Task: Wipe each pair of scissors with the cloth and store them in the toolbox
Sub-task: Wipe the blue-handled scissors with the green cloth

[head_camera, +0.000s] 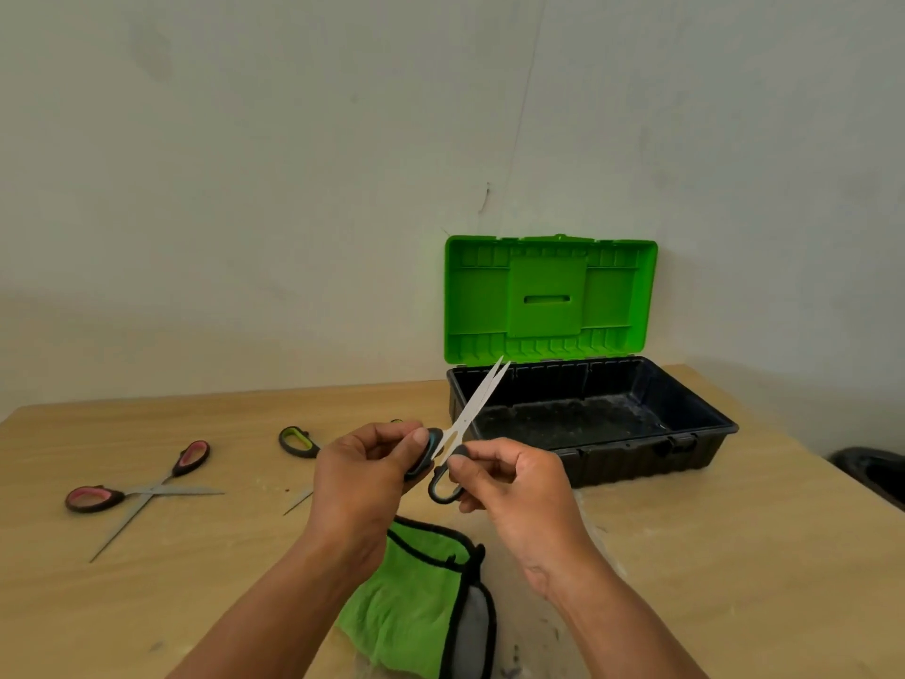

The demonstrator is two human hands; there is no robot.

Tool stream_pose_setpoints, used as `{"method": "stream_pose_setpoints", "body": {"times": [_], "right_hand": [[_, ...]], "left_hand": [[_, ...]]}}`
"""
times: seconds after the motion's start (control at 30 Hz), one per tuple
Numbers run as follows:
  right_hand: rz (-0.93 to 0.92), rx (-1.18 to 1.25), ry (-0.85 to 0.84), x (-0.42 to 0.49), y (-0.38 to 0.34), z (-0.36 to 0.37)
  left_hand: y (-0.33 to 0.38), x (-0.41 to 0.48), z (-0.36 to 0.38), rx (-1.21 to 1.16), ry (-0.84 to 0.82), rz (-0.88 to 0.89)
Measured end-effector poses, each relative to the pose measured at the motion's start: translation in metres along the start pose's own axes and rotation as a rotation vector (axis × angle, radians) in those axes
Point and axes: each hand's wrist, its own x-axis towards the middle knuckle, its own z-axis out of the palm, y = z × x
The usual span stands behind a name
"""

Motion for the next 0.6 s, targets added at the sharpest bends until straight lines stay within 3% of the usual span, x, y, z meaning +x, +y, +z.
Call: {"method": "stream_pose_setpoints", "body": {"times": [0.17,0.27,0.47,0.53,0.6], "right_hand": [[-0.001,-0.075,0.041,0.02,-0.002,-0.018],[-0.058,-0.257,0.103,0.045,-0.009,-0.033],[-0.075,-0.452,0.188,0.101,-0.029,-0.066],[-0.088,-0.517,0.141,0.117,-0.033,-0.082],[-0.111,-0.6,0.097,0.135,-0.034,-0.103]], "left_hand": [[-0.004,0.016,0.025,0.118,-0.005,0.037],[-0.009,0.02,0.043,0.175,-0.008,0.088],[-0.009,0.029,0.086,0.184,-0.139,0.142],[-0.014,0.039,0.095,0.405,-0.197,0.249],[-0.019,0.052,0.1,0.786,-0.227,0.419]]}}
